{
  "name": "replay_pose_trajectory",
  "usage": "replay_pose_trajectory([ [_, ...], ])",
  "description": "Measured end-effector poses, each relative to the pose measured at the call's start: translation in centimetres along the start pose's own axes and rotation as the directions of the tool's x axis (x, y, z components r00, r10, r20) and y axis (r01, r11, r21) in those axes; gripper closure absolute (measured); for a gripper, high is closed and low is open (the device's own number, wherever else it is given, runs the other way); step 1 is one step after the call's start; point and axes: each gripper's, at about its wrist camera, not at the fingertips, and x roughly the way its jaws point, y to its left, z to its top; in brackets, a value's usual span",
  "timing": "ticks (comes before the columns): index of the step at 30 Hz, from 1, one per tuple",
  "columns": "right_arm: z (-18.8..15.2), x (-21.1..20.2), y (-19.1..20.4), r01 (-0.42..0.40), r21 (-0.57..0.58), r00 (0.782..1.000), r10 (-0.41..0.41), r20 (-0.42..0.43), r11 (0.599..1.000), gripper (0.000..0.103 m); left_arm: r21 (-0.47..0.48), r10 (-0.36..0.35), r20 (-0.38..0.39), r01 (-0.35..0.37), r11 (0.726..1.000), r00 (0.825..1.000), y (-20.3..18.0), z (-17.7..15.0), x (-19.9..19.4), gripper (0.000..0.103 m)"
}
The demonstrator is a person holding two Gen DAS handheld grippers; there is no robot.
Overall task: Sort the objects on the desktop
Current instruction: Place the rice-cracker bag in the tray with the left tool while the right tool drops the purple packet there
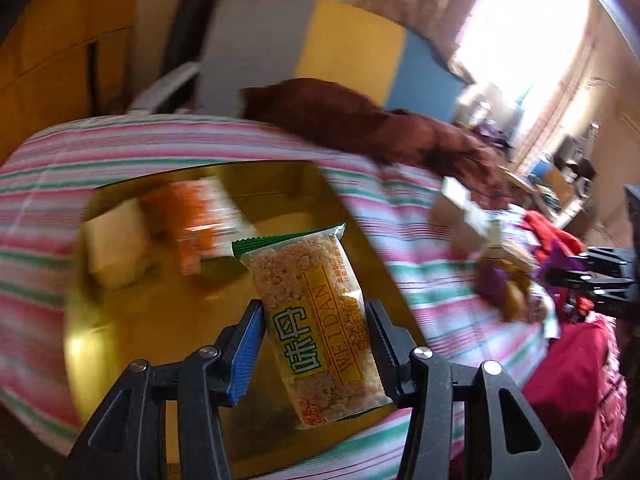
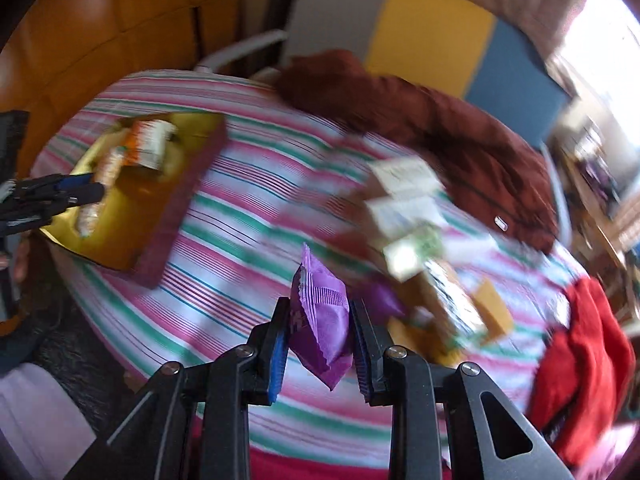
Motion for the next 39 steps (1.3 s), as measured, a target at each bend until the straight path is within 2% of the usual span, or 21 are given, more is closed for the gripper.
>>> replay_pose_trajectory([
  [5, 3.1, 2.0, 5.7, -0.139, -0.061, 0.990, 0.141, 0.020, 0.988, 0.074, -0.033, 0.122, -0.020, -0.122, 0.992, 0.992, 5.2, -1.3, -0.5, 0.051],
  [8, 5.0, 3.5, 9.6, -0.236, -0.088, 0.971, 0.238, 0.020, 0.968, 0.074, -0.059, 0.154, -0.037, -0.156, 0.986, 0.987, 7.4, -2.2, -0.6, 0.051],
  [14, 8.1, 7.7, 15.9, -0.395, -0.072, 0.919, 0.395, -0.022, 0.916, 0.074, -0.047, 0.186, -0.066, -0.189, 0.981, 0.980, 9.0, -3.6, -0.6, 0.051],
  [18, 9.4, 11.1, 19.1, -0.465, -0.021, 0.883, 0.462, -0.080, 0.885, 0.074, -0.025, 0.192, -0.079, -0.195, 0.980, 0.978, 9.1, -4.4, -0.7, 0.051],
  [24, 9.5, 14.6, 22.5, -0.485, 0.009, 0.861, 0.479, -0.172, 0.875, 0.073, -0.026, 0.181, -0.080, -0.183, 0.983, 0.980, 9.3, -4.5, -1.0, 0.050],
  [30, 9.1, 15.5, 23.3, -0.521, 0.055, 0.833, 0.521, -0.186, 0.852, 0.071, -0.061, 0.159, -0.072, -0.163, 0.985, 0.985, 9.4, -4.5, -1.3, 0.047],
  [32, 9.0, 15.6, 23.3, -0.534, 0.070, 0.824, 0.537, -0.181, 0.843, 0.066, -0.070, 0.156, -0.066, -0.161, 0.985, 0.986, 9.5, -4.5, -1.6, 0.047],
  [36, 8.6, 15.1, 22.8, -0.546, 0.088, 0.819, 0.553, -0.152, 0.833, 0.062, -0.100, 0.137, -0.030, -0.139, 0.985, 0.990, 9.6, -4.4, -2.7, 0.047],
  [39, 8.3, 14.2, 22.3, -0.540, 0.080, 0.829, 0.546, -0.120, 0.838, 0.057, -0.124, 0.122, -0.009, -0.122, 0.985, 0.992, 9.6, -4.3, -3.2, 0.046],
])
